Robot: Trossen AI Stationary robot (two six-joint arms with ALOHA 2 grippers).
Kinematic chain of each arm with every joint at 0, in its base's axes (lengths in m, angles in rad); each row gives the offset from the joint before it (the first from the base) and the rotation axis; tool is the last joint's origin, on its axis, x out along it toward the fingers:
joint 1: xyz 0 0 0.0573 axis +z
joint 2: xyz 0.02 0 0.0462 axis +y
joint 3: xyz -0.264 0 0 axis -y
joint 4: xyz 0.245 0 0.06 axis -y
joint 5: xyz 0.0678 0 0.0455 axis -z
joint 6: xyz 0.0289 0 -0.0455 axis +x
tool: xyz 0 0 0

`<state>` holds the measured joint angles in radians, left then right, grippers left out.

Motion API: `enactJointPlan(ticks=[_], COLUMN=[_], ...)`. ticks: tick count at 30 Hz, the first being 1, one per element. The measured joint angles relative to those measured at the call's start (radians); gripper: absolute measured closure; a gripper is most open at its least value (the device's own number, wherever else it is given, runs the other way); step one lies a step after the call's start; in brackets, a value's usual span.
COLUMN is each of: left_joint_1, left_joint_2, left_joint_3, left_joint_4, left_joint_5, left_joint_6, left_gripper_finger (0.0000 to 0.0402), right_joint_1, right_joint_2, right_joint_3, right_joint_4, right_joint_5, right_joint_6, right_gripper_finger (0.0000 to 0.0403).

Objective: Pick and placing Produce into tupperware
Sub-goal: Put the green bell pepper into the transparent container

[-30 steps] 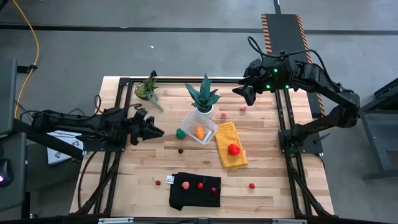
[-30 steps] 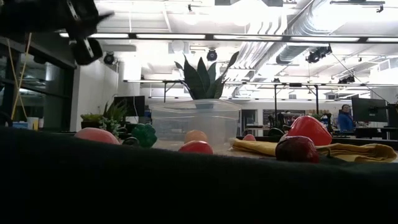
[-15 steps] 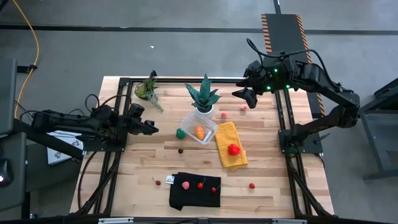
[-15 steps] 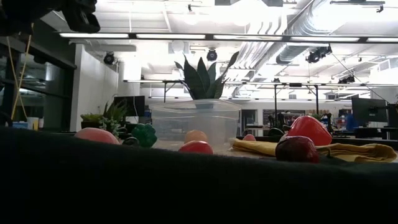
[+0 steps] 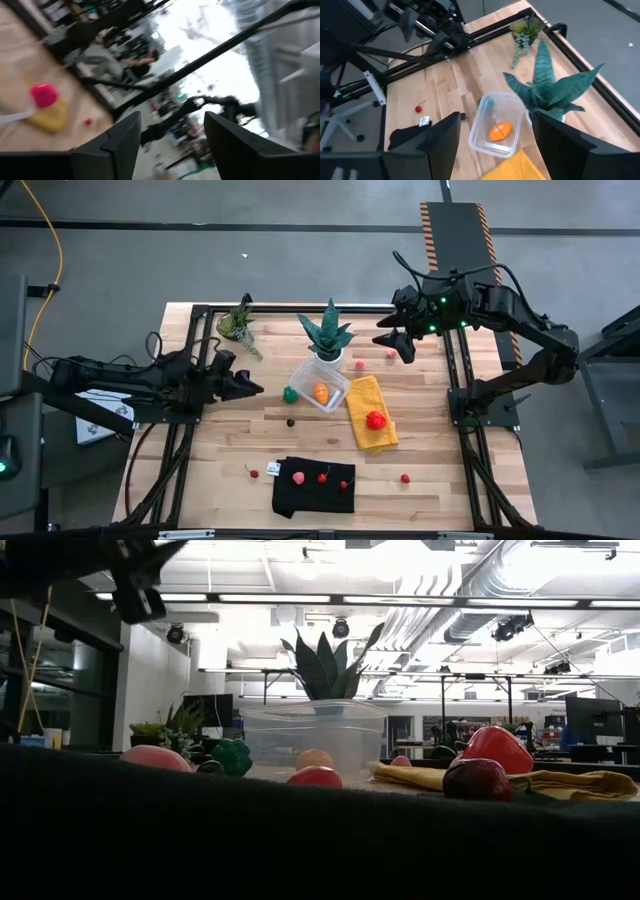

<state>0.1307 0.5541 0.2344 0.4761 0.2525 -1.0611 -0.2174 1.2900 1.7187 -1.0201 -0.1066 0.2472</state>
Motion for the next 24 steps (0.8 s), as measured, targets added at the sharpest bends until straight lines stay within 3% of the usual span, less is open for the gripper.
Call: enactJointPlan(ticks=[11,16,24], left_joint_1=[0.000,0.000,0.000], left_joint_2=[-0.002,0.000,-0.001], left_joint_3=[0.000,0.000,0.000], left_joint_4=[-0.136,-0.304,-0.328], left_joint_5=[0.020,0.002,-0.022], left_joint_6=[0.308,0.396,0.433], left_gripper_finger=[0.0170,0.0191,0.0251], right_joint_1=[0.054,0.115,0.180], right_joint_2=[0.000,0.014,0.038], right_joint_3=[0.000,0.000,0.000], right_joint_4=[-0.007,0.016,0.061], right_joint_5=[0.065,0.184,0.306], right_joint_6=[0.048,0.130,0.272], right_gripper_finger=[0.0164,0.0164,0.0164])
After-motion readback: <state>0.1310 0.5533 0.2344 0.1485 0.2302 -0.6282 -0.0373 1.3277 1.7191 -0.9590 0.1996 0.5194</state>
